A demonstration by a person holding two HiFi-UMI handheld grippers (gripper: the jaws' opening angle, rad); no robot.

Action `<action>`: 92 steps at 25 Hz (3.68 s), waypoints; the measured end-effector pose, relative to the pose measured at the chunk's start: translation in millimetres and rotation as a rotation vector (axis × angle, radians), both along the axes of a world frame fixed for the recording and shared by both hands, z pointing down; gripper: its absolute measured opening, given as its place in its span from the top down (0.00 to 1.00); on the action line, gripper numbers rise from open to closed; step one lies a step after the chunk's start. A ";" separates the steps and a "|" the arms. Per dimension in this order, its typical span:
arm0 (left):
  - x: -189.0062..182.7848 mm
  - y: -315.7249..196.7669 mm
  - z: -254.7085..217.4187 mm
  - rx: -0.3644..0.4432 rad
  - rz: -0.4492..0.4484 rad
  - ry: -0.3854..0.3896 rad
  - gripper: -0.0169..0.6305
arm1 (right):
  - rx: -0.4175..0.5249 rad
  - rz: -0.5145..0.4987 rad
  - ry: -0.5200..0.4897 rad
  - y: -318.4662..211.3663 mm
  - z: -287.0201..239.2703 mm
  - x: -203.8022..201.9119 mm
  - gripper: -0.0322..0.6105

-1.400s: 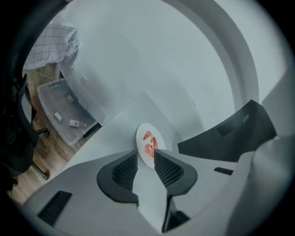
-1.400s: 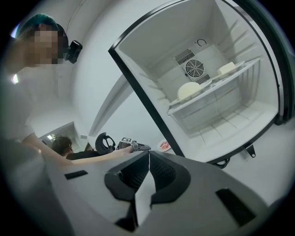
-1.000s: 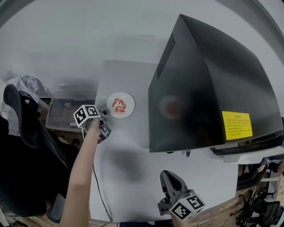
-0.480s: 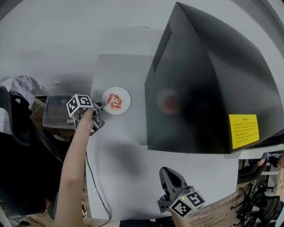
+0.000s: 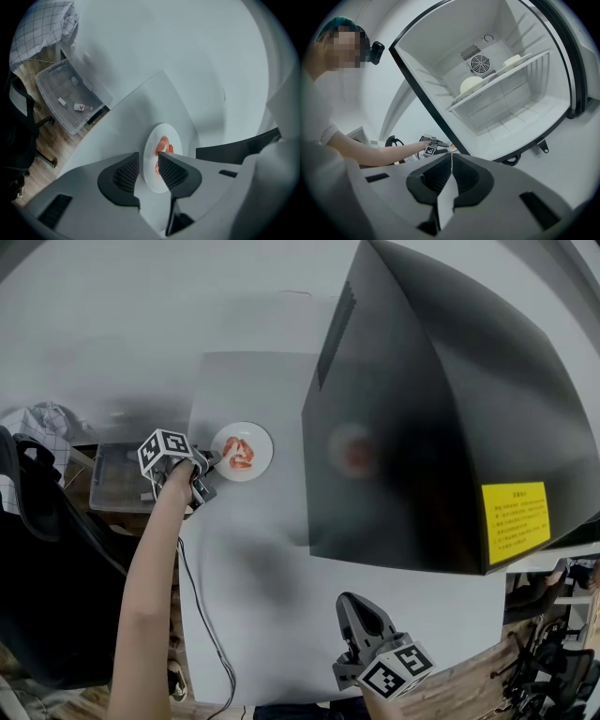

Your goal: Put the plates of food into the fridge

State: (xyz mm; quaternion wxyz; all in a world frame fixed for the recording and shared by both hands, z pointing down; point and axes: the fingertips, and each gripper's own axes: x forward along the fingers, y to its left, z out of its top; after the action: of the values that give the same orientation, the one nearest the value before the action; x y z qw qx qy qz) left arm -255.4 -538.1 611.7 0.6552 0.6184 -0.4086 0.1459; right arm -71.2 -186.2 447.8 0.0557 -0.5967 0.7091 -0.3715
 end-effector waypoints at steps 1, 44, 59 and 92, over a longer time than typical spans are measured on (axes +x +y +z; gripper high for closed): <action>0.8 -0.4 0.3 -0.004 0.000 0.000 0.80 | 0.000 -0.001 -0.001 0.3 0.4 -0.1 0.92; -5.0 332.5 -14.0 -0.003 0.278 0.176 0.95 | -0.299 -0.224 -0.031 34.7 108.3 -39.7 0.92; -1.9 344.8 2.0 -0.033 0.410 0.066 0.95 | -0.518 -0.456 0.112 4.7 165.3 -43.6 0.81; 69.1 395.9 -71.4 0.055 0.339 0.293 0.95 | -0.375 -0.175 -0.432 69.7 88.2 23.5 0.90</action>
State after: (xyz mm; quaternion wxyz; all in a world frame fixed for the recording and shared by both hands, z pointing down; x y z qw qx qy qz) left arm -186.3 -142.2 540.3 0.6563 0.7106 -0.2032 0.1515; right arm -47.7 -116.6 536.0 0.0616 -0.4404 0.6486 -0.6177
